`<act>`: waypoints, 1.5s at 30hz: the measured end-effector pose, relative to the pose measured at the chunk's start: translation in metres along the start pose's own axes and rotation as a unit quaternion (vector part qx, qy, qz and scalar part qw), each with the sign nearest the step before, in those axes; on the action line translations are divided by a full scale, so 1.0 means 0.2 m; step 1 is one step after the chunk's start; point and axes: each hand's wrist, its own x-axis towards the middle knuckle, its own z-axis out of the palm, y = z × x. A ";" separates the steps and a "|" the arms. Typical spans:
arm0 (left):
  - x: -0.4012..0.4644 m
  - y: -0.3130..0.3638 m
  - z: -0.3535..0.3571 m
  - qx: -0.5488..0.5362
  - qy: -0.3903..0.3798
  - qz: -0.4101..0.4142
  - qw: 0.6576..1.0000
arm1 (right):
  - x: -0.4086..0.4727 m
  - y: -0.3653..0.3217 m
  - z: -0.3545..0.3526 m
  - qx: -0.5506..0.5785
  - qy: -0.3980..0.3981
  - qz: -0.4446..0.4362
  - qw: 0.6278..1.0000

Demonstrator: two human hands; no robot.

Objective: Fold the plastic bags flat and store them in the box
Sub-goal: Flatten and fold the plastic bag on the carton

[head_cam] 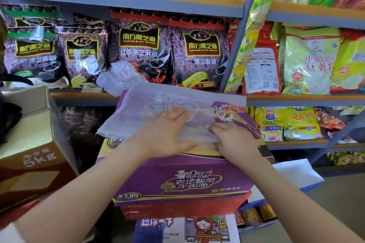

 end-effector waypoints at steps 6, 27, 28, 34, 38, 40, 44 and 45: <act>0.15 0.11 0.21 0.022 -0.061 0.031 0.997 | -0.12 0.16 0.00 -0.005 0.011 0.027 1.000; 0.14 0.19 0.28 -0.083 0.067 -0.022 0.994 | -0.26 0.47 0.05 0.241 0.250 0.173 0.921; 0.14 0.21 0.27 -0.084 0.097 -0.009 0.992 | -0.27 0.48 0.05 0.170 0.250 0.163 0.939; 0.11 0.25 0.27 0.038 0.188 0.009 0.981 | -0.29 0.50 0.04 -0.095 0.105 0.112 0.984; 0.09 0.22 0.29 -0.033 0.069 0.066 0.995 | -0.27 0.31 -0.05 0.022 0.141 -0.020 0.990; 0.08 0.23 0.31 -0.018 0.057 0.066 0.996 | -0.21 0.18 -0.05 0.067 0.082 -0.119 0.987; 0.02 0.19 0.31 -0.043 0.067 -0.149 0.986 | -0.14 0.10 0.08 0.078 -0.083 -0.118 0.986; 0.00 0.17 0.31 -0.025 0.057 -0.205 0.977 | -0.14 0.11 0.09 0.078 -0.092 -0.097 0.988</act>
